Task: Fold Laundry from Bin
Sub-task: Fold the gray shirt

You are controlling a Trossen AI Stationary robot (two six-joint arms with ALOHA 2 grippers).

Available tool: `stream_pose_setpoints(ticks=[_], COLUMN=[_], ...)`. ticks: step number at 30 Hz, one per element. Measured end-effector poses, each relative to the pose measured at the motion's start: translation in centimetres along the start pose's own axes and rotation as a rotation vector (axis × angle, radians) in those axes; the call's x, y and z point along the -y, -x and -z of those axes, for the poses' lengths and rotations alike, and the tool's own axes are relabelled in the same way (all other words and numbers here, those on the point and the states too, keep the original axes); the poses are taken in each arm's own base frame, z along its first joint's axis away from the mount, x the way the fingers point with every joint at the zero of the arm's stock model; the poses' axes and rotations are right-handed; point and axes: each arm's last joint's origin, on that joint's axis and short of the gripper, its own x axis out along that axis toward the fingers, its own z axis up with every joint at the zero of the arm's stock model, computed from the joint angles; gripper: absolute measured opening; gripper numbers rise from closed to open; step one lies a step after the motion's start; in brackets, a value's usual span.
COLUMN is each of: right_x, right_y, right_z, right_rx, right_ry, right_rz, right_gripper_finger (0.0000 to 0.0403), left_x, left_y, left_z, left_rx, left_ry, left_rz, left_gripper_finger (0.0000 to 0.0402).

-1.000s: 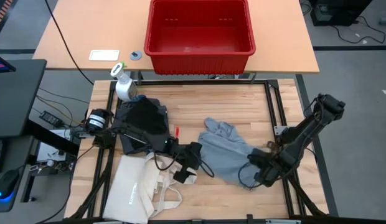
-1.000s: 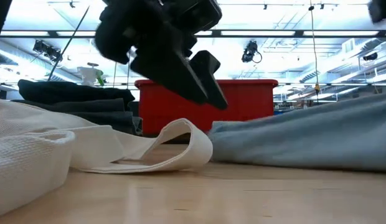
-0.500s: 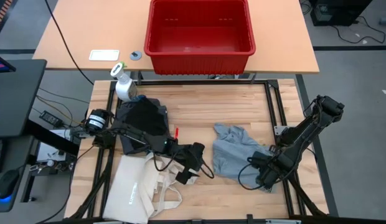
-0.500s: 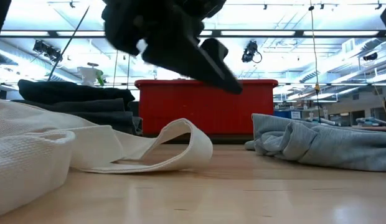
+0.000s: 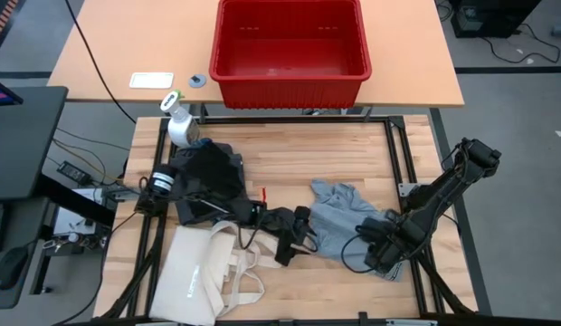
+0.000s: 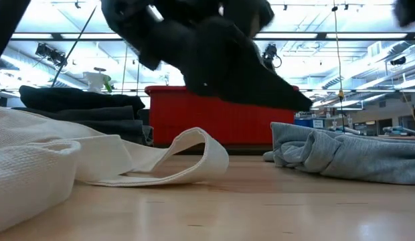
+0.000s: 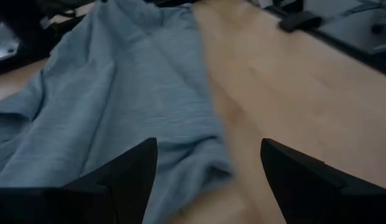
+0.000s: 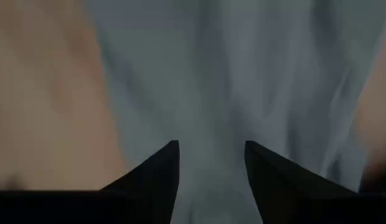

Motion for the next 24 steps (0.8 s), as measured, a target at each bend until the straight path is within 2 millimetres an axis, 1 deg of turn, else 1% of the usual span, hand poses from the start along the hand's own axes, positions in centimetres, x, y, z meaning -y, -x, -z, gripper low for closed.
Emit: stream_pose_setpoints(ticks=[4, 6, 9, 11, 14, 19, 24], right_x=[-0.2, 0.2, 0.7, 1.0, 1.6, 3.6, 6.1], right_y=[-0.2, -0.7, -2.2, -3.4, -5.1, -7.4, -8.4], right_z=[-1.2, -1.8, -2.9, -3.8, -5.4, -8.2, -9.8], right_rx=[0.397, 0.498, 0.547, 0.575, 0.618, 0.637, 0.6], right_ry=[0.027, 0.022, 0.031, 0.05, 0.08, 0.107, 0.067], right_rz=[0.042, 0.083, 0.1, 0.099, 0.085, 0.108, 0.213], right_gripper_finger=[0.0186, 0.0184, 0.0181, 0.018, 0.018, 0.0179, 0.017], left_x=[-0.9, -1.2, -1.2, -1.1, -1.1, -1.0, -0.8], left_y=[-1.6, -2.6, -3.8, -4.3, -4.3, -4.2, -4.2], left_z=[0.9, 1.7, 2.7, 3.1, 3.2, 3.3, 3.4], left_rx=[-0.017, -0.039, -0.088, -0.128, -0.162, -0.175, -0.198], left_ry=[0.017, 0.026, 0.038, 0.046, 0.051, 0.1, 0.132], left_rz=[-0.015, -0.016, 0.026, 0.051, 0.066, 0.068, 0.072], left_gripper_finger=[0.029, 0.029, 0.029, 0.029, 0.029, 0.029, 0.029])
